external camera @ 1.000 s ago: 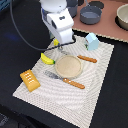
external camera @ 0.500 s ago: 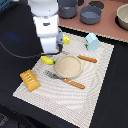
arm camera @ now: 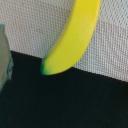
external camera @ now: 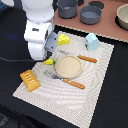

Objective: Interact with the objects in diverse but meaningful ways.

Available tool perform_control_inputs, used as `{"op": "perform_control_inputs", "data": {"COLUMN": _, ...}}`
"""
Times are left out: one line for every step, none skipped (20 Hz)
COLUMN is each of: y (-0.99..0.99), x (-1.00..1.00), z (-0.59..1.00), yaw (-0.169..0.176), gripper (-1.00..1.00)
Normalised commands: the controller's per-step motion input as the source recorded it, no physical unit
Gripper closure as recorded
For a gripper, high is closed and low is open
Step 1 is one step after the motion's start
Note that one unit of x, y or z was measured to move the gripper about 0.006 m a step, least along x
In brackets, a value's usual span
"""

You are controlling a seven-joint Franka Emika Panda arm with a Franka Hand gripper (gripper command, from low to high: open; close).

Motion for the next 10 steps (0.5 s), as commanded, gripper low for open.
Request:
{"op": "perform_control_inputs", "data": {"y": 0.00, "x": 0.00, "z": -0.22, "yaw": -0.014, "gripper": -1.00}}
{"op": "perform_control_inputs", "data": {"y": 0.00, "x": 0.00, "z": -0.23, "yaw": -0.014, "gripper": -1.00}}
{"op": "perform_control_inputs", "data": {"y": 0.00, "x": 0.00, "z": -0.23, "yaw": -0.015, "gripper": -1.00}}
{"op": "perform_control_inputs", "data": {"y": 0.00, "x": 0.00, "z": -0.27, "yaw": -0.016, "gripper": -1.00}}
{"op": "perform_control_inputs", "data": {"y": 0.02, "x": 0.00, "z": -0.28, "yaw": -0.015, "gripper": -1.00}}
{"op": "perform_control_inputs", "data": {"y": 0.10, "x": 0.00, "z": -0.25, "yaw": -0.005, "gripper": -1.00}}
{"op": "perform_control_inputs", "data": {"y": 0.20, "x": 0.00, "z": -0.17, "yaw": -0.004, "gripper": -1.00}}
{"op": "perform_control_inputs", "data": {"y": 0.28, "x": 0.00, "z": -0.13, "yaw": -0.010, "gripper": -1.00}}
{"op": "perform_control_inputs", "data": {"y": 0.27, "x": 0.00, "z": -0.09, "yaw": -0.010, "gripper": -1.00}}
{"op": "perform_control_inputs", "data": {"y": 0.24, "x": 0.03, "z": -0.10, "yaw": -0.021, "gripper": -1.00}}
